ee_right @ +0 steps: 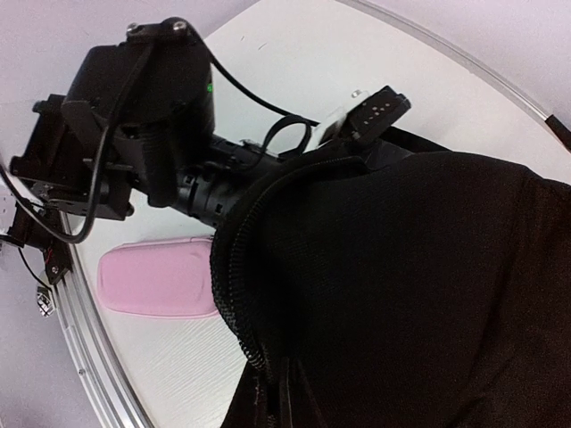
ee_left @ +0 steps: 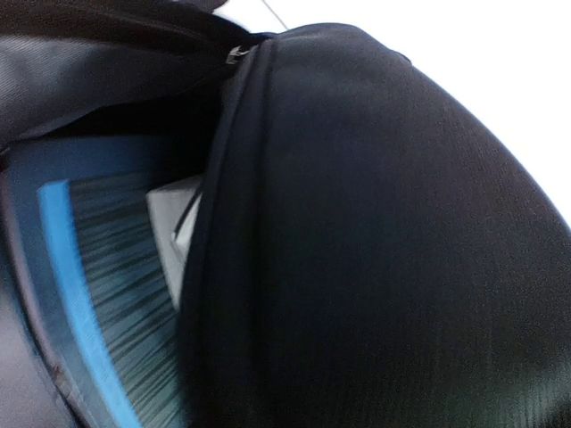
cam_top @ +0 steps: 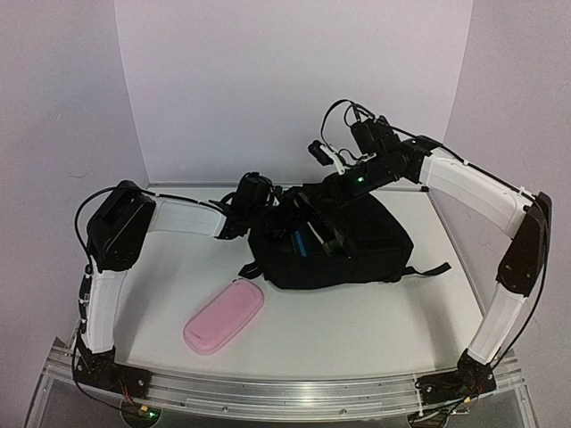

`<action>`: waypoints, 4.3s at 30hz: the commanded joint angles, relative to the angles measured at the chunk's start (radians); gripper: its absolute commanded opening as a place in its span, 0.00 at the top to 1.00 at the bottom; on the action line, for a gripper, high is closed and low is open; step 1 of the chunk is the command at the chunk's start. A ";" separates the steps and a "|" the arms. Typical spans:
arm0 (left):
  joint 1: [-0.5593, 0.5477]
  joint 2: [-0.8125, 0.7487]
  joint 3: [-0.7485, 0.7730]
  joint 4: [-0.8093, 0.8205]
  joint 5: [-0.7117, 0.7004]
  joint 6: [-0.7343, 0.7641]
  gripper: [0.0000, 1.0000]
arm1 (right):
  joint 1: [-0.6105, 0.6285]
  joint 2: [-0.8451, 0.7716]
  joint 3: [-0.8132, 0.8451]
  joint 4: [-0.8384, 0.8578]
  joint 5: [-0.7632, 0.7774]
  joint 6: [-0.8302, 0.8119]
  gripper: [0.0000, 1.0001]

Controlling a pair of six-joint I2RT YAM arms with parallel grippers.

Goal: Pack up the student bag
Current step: Place the book in the student bag, then zip the student bag at the center of the board.

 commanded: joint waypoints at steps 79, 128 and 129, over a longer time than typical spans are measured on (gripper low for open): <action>-0.003 -0.665 -0.586 -0.147 -0.085 0.456 0.14 | 0.024 0.135 0.011 0.039 -0.149 0.088 0.32; -0.122 -0.589 -0.464 -0.686 -0.058 0.807 0.15 | -0.347 -0.230 -0.432 -0.092 -0.026 -0.098 0.10; -0.126 -0.585 -0.460 -0.674 -0.050 0.811 0.16 | -0.352 -0.223 -0.432 -0.096 -0.022 -0.099 0.11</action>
